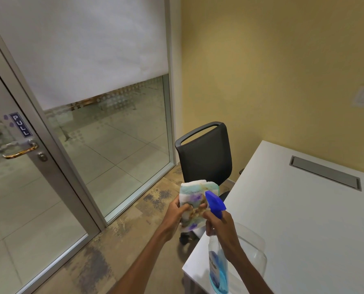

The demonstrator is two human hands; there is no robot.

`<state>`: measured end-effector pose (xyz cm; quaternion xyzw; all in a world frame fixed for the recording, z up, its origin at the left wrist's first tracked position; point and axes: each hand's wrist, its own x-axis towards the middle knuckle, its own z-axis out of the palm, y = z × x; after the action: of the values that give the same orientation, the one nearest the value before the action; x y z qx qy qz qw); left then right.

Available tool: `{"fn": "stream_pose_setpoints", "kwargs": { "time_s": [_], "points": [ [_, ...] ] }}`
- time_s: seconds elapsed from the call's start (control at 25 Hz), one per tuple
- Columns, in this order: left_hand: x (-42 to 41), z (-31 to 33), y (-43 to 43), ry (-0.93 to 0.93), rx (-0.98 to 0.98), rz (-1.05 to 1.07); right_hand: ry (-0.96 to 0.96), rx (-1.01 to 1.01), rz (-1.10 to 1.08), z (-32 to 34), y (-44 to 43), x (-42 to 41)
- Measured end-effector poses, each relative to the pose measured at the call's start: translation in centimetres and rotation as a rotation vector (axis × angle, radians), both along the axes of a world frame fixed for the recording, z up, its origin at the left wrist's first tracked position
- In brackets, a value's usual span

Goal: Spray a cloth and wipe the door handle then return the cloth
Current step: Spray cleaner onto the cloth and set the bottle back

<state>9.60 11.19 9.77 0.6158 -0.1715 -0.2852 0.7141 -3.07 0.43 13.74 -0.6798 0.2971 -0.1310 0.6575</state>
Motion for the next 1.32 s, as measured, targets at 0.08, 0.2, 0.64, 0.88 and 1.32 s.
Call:
{"fn": "stream_pose_setpoints", "kwargs": {
  "time_s": [0.08,0.2,0.64,0.88,1.32],
  "points": [
    [0.0,0.3,0.1,0.030,-0.026,-0.026,0.075,-0.031,-0.049,0.0,-0.6,0.8],
    [0.0,0.8,-0.1,0.049,-0.031,-0.034,0.088,-0.021,-0.075,-0.4,-1.2,1.2],
    [0.4,0.9,-0.6,-0.006,0.015,0.005,0.100,-0.049,-0.164,-0.6,-1.6,0.3],
    [1.0,0.6,-0.3,-0.004,0.027,-0.005,0.119,-0.113,-0.078,0.2,-1.1,1.7],
    [1.7,0.4,1.0,-0.005,0.037,0.007,0.123,-0.085,-0.008,0.7,0.7,2.2]
  ]
}}
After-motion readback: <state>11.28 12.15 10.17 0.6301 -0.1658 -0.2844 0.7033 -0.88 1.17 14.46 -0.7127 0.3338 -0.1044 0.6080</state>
